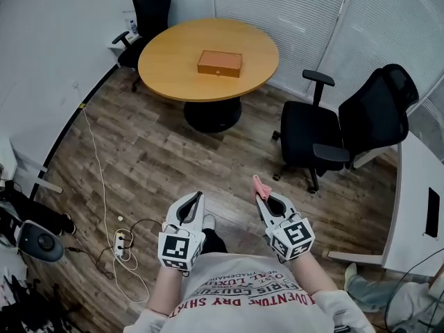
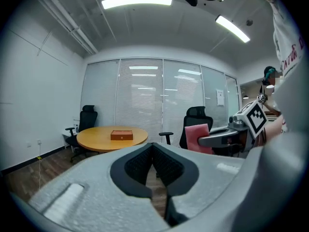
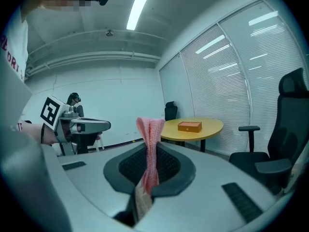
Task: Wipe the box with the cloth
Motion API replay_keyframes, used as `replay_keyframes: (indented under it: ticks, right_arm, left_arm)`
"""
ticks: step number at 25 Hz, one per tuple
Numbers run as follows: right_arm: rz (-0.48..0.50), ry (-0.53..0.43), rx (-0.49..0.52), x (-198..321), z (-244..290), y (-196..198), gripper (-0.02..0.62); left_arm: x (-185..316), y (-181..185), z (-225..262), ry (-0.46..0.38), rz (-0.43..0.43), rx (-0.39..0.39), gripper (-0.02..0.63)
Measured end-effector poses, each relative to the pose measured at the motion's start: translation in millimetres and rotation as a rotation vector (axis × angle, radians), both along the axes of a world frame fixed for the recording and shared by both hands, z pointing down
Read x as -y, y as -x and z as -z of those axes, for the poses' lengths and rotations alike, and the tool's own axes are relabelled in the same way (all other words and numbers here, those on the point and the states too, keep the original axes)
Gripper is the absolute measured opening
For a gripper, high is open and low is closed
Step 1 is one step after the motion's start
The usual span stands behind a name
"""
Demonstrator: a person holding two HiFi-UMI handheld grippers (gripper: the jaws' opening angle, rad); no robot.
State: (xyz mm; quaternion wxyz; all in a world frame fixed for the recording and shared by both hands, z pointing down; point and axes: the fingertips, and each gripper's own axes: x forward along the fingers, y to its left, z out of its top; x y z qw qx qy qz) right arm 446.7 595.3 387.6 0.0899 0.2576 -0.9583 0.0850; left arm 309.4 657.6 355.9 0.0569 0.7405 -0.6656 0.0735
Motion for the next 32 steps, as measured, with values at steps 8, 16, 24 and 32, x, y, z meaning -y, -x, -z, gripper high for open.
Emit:
replay_keyframes:
  ticks: [8, 16, 24, 32]
  right_arm:
    - [-0.040, 0.048, -0.008, 82.1, -3.7, 93.7, 0.029]
    - [-0.084, 0.050, -0.009, 141.8, 3.6, 184.4, 0.031]
    - [-0.110, 0.074, -0.059, 201.1, -12.6, 210.5, 0.031]
    - [-0.037, 0.091, -0.090, 317.5, -32.9, 220.7, 0.031]
  left_arm:
    - [78.4, 104.0, 1.8, 0.010, -0.008, -0.034, 0.009]
    - [143.6, 202.9, 21.5, -0.014, -0.046, -0.053, 0.009]
    - [200.0, 242.9, -3.6, 0.033, -0.032, -0.101, 0.009]
    - [304.6, 250.0, -18.1, 0.055, 0.041, -0.088, 0.009]
